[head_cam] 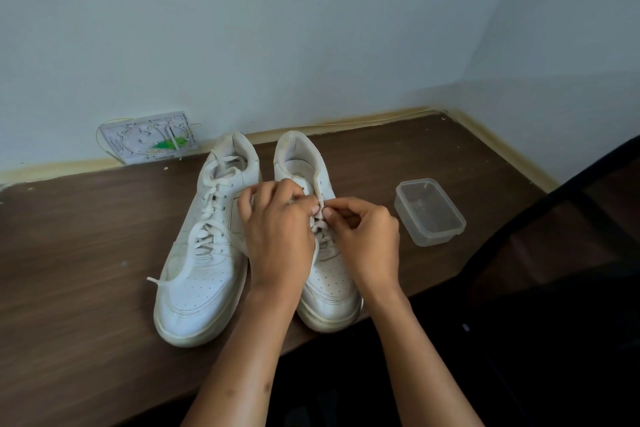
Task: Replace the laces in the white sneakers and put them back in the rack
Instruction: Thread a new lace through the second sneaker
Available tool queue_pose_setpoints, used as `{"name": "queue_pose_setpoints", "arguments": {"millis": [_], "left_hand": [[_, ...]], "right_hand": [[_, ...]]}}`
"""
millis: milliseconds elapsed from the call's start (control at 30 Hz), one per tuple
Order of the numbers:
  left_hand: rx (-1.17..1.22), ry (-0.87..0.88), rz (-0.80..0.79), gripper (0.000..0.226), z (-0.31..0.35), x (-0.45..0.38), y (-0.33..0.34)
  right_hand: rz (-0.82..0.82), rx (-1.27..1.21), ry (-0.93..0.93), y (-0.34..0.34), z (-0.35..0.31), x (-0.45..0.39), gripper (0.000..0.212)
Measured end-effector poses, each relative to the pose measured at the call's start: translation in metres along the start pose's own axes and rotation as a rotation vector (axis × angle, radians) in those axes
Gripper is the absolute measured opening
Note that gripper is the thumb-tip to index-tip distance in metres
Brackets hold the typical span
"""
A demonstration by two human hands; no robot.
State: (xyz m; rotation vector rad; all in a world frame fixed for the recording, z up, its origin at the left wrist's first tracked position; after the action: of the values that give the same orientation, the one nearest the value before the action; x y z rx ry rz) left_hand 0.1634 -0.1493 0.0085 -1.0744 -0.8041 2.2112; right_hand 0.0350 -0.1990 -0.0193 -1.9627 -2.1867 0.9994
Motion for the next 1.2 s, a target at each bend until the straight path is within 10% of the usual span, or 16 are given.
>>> {"name": "queue_pose_setpoints", "arguments": {"millis": [700, 1000, 1200], "left_hand": [[0.466, -0.042, -0.314, 0.019, -0.044, -0.018, -0.004], [0.388, 0.008, -0.395, 0.047, -0.04, -0.014, 0.005], [0.368, 0.039, -0.412, 0.045, -0.04, -0.012, 0.003]], "right_hand": [[0.035, 0.036, 0.024, -0.04, 0.026, -0.021, 0.014], [-0.162, 0.222, -0.406, 0.012, -0.017, -0.012, 0.003], [0.327, 0.203, -0.149, -0.06, 0.002, -0.016, 0.022]]}}
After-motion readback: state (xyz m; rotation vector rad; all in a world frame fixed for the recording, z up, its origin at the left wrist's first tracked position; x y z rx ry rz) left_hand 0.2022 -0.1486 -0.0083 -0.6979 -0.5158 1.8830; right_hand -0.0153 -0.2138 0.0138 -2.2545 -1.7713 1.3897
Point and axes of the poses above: each hand's wrist, its own x-axis away from the middle knuckle, its own y-axis out of the palm, z = x × y, the point moved 8 cm from there along -x, towards the middle knuckle, and after that the axes turned 15 degrees about -y, right-handed, at the moved point
